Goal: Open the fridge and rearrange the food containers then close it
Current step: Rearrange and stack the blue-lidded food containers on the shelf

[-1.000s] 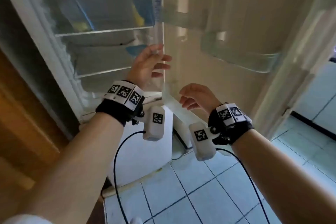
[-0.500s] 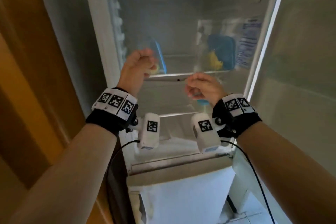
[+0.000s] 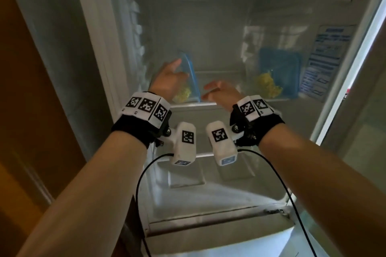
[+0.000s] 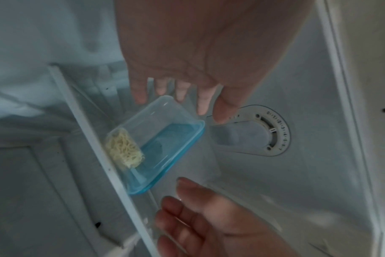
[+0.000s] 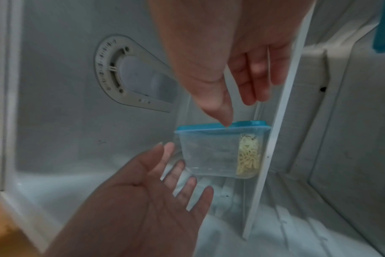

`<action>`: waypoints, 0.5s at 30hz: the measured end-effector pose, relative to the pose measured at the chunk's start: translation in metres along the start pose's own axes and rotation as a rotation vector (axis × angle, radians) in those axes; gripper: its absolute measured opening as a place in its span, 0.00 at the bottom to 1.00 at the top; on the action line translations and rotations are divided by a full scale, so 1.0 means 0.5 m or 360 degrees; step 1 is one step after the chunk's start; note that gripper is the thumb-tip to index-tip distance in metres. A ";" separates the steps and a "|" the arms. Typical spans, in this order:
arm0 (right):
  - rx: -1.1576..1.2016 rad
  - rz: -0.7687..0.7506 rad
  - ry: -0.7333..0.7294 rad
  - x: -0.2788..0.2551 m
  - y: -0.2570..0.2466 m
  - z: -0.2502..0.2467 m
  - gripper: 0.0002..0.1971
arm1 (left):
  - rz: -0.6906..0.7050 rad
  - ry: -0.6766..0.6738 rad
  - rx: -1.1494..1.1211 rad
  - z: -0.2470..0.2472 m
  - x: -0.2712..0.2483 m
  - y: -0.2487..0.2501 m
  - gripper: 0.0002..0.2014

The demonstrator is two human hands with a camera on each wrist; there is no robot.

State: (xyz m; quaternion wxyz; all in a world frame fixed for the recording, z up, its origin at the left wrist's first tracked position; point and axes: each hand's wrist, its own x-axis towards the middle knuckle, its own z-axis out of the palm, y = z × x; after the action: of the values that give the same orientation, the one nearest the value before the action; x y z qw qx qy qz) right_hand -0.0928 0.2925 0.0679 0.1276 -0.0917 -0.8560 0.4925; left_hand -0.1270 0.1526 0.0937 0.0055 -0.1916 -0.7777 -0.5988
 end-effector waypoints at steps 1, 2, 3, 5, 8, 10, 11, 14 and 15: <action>-0.0059 -0.0001 -0.0036 0.012 0.002 0.002 0.22 | -0.0020 0.0011 0.0067 0.002 0.008 0.002 0.35; -0.0125 -0.0022 -0.0072 0.022 0.003 0.006 0.23 | -0.0037 0.0033 0.0084 0.004 0.014 0.004 0.34; -0.0190 -0.0054 -0.0094 0.032 0.005 0.012 0.22 | -0.0051 0.0064 0.0078 0.004 0.020 0.004 0.32; -0.0307 -0.0138 -0.0104 0.049 0.011 0.021 0.22 | -0.0085 0.0093 0.0040 0.002 0.028 -0.002 0.30; -0.0438 -0.0242 -0.0089 0.067 0.019 0.028 0.21 | -0.0062 0.0100 0.0012 -0.004 0.033 -0.011 0.31; -0.0389 -0.0314 -0.0071 0.079 0.021 0.031 0.17 | -0.0040 0.0127 -0.0053 -0.004 0.034 -0.017 0.33; -0.0286 -0.0344 -0.0057 0.082 0.019 0.033 0.15 | -0.0029 0.0137 -0.0090 -0.002 0.033 -0.019 0.33; -0.0191 -0.0398 0.0083 0.094 0.012 0.030 0.13 | -0.0030 0.0183 -0.0194 0.004 0.033 -0.028 0.34; -0.0249 -0.0432 0.0157 0.101 0.008 0.027 0.14 | -0.0054 0.0192 -0.0245 0.006 0.033 -0.031 0.35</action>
State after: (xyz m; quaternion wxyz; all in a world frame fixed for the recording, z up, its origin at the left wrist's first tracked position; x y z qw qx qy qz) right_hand -0.1449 0.2977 0.0642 0.2272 -0.0088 -0.8889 0.3976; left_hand -0.1462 0.1570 0.0821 0.0276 -0.1419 -0.7306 -0.6673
